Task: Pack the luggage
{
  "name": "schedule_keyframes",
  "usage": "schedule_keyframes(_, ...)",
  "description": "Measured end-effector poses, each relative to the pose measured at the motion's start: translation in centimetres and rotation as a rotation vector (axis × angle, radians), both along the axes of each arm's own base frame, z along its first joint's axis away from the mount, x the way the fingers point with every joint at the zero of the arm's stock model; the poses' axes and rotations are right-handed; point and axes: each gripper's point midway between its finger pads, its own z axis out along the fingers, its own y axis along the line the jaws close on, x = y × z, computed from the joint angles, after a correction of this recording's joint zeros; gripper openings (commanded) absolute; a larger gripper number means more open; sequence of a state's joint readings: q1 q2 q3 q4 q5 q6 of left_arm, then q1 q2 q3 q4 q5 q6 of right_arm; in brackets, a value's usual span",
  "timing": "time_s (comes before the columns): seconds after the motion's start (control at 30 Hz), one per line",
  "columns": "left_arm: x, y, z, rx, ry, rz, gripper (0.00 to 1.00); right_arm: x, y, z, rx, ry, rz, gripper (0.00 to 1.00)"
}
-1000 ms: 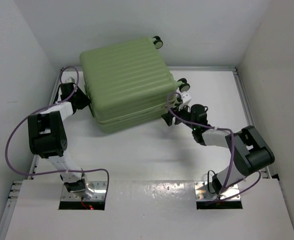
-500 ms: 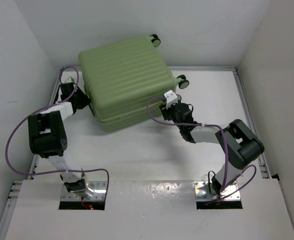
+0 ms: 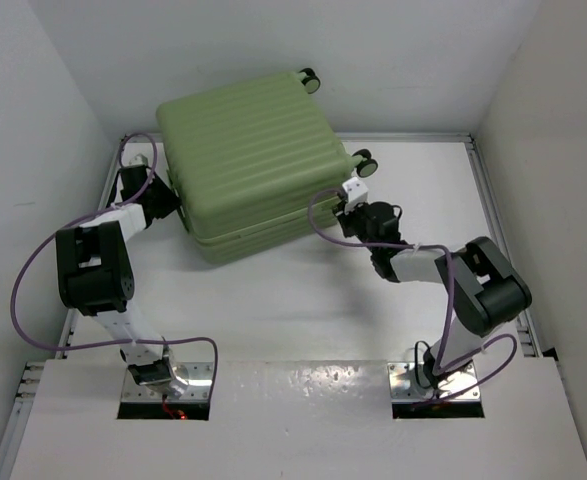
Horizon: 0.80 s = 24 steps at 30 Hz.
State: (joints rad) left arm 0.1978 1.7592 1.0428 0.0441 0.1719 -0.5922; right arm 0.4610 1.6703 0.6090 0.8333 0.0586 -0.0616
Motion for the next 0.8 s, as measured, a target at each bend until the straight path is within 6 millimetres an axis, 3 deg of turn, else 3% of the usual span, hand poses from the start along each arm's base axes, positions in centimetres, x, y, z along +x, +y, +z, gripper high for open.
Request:
schedule_keyframes(0.23,-0.1,0.2,0.0,-0.010,0.000,-0.005,0.00,0.1,-0.9,0.2,0.209,0.095,0.052,0.00)
schedule_keyframes(0.6,0.0,0.7,-0.2,-0.051,0.054,-0.033,0.00,0.3,-2.2,0.7,0.387,0.185,0.033,0.00)
schedule_keyframes(0.73,0.9,1.2,-0.2,-0.055,0.099,-0.053,0.00,1.0,-4.6,1.1,0.478,0.242,0.012,0.00)
schedule_keyframes(0.8,1.5,1.5,-0.2,-0.050,0.107,-0.061,0.00,1.0,-4.7,1.4,0.521,0.274,0.037,0.00)
